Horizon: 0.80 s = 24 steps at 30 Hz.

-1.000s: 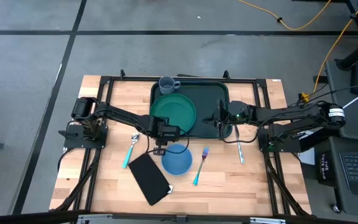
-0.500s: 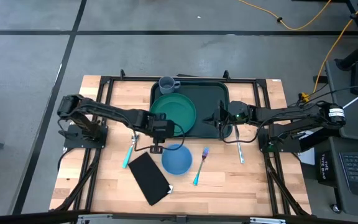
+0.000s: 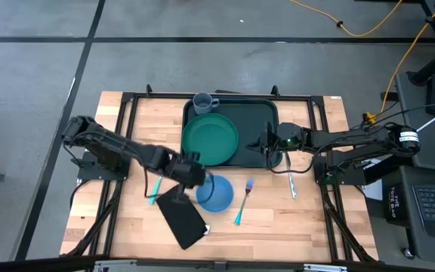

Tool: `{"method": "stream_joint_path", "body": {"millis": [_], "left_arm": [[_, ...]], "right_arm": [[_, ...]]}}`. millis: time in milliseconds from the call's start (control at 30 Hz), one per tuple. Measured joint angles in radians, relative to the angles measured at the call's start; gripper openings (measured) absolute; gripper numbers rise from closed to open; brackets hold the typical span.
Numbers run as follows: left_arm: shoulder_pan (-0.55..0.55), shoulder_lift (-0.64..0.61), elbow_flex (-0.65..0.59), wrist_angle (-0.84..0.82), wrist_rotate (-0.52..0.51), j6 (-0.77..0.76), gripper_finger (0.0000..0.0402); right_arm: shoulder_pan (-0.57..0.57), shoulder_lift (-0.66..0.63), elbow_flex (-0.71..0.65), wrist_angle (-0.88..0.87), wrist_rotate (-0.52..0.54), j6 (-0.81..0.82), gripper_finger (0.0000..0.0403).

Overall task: Set up tray
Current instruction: Put the blue bowl on the green plate

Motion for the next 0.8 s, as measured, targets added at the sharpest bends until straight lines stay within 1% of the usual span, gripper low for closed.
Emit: {"method": "stream_joint_path", "body": {"millis": [100, 167, 267, 500, 633, 733, 800], "left_arm": [[-0.053, 0.005, 0.0, 0.016, -0.053, -0.033, 0.0005], [-0.077, 0.005, 0.0, 0.034, -0.07, -0.065, 0.0002], [-0.099, 0.005, 0.0, 0.077, -0.055, -0.11, 0.0001], [-0.137, 0.005, 0.0, 0.081, -0.044, -0.13, 0.0001], [-0.151, 0.005, 0.0, 0.081, -0.044, -0.13, 0.0003], [-0.15, 0.005, 0.0, 0.077, -0.048, -0.17, 0.0002], [-0.146, 0.005, 0.0, 0.069, -0.074, -0.208, 0.0001]], "right_arm": [[0.001, 0.0, 0.0, 0.0, 0.0, 0.027, 0.0032], [0.005, 0.0, 0.0, 0.007, 0.0, 0.03, 0.0032], [0.023, 0.0, 0.0, 0.038, 0.001, 0.021, 0.003], [0.083, 0.0, 0.0, 0.065, 0.001, 0.003, 0.0006], [0.119, 0.0, 0.0, 0.067, 0.001, 0.044, 0.0014], [0.143, 0.0, 0.0, 0.067, 0.001, 0.075, 0.0022], [0.158, 0.0, 0.0, 0.068, 0.001, 0.086, 0.0024]]}}
